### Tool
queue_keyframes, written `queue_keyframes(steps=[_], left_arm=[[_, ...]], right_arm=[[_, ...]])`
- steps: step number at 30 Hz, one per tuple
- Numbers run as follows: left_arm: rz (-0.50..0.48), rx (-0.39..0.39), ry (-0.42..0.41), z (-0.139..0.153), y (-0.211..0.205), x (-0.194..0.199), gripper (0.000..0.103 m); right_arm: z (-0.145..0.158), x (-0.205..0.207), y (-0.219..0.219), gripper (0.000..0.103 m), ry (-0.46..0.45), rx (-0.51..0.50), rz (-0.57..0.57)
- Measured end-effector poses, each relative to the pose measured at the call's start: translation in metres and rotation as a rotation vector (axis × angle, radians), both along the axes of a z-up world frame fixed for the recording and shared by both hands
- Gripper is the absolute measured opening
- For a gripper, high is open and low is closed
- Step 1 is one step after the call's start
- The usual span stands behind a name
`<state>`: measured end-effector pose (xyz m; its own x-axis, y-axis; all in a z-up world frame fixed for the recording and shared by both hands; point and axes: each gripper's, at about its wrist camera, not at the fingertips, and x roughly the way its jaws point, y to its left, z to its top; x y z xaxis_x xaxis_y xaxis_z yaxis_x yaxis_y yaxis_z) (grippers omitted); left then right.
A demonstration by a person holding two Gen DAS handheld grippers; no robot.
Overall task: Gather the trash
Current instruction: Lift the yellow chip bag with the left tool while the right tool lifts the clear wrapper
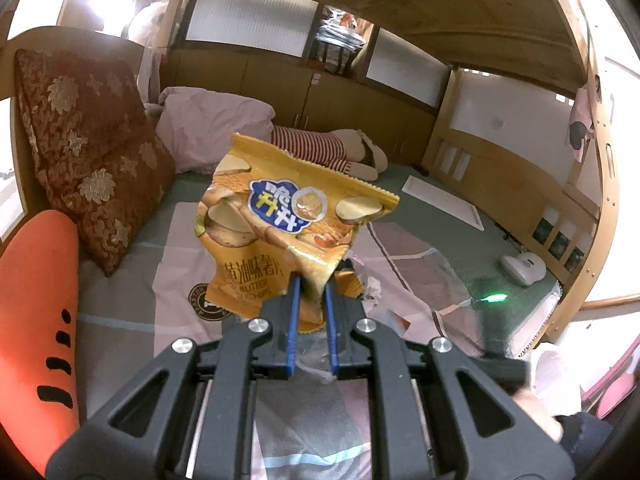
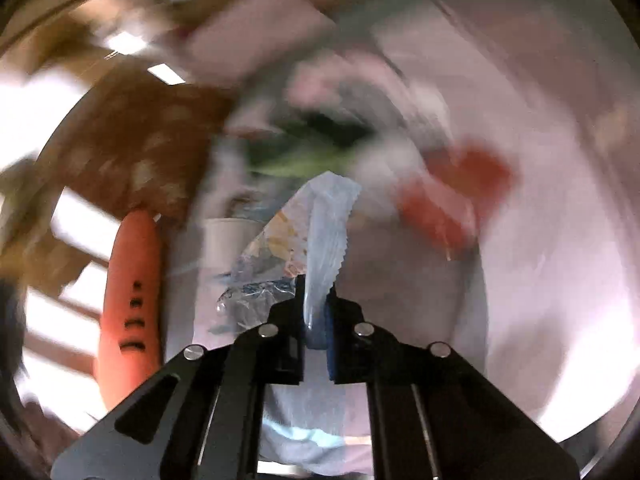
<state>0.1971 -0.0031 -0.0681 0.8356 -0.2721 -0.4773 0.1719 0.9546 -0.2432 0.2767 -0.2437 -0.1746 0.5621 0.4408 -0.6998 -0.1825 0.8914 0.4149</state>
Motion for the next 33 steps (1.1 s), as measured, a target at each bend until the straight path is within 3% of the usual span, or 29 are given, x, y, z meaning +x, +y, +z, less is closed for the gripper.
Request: queue_keyframes(steps=[1,4,6,12,16,21,33], left_arm=[[-0.001,0.006,-0.002,0.000,-0.002,0.000,0.013],[-0.011,0.016,0.022,-0.006,-0.007,0.004,0.013],[-0.012,0.030,0.052,-0.013,-0.010,0.008,0.013],[0.065,0.074,0.070,-0.026,-0.021,0.008,0.013],[0.046,0.068,0.128,-0.034,-0.025,0.015,0.013],[0.065,0.121,0.134,-0.035,-0.029,0.014,0.013],[0.076,0.122,0.155,-0.036,-0.029,0.016,0.013]], right_arm=[[0.026,-0.018,0.009,0.008,-0.132,-0.102,0.010],[0.065,-0.057,0.030,0.008,-0.420,-0.370,0.024],[0.073,-0.066,0.032,0.008,-0.486,-0.426,0.031],[0.072,-0.055,0.030,0.008,-0.445,-0.451,0.002],[0.075,-0.056,0.023,0.008,-0.459,-0.456,-0.052],[0.074,-0.058,0.015,0.008,-0.451,-0.440,-0.063],[0.075,-0.060,0.014,0.008,-0.444,-0.440,-0.049]])
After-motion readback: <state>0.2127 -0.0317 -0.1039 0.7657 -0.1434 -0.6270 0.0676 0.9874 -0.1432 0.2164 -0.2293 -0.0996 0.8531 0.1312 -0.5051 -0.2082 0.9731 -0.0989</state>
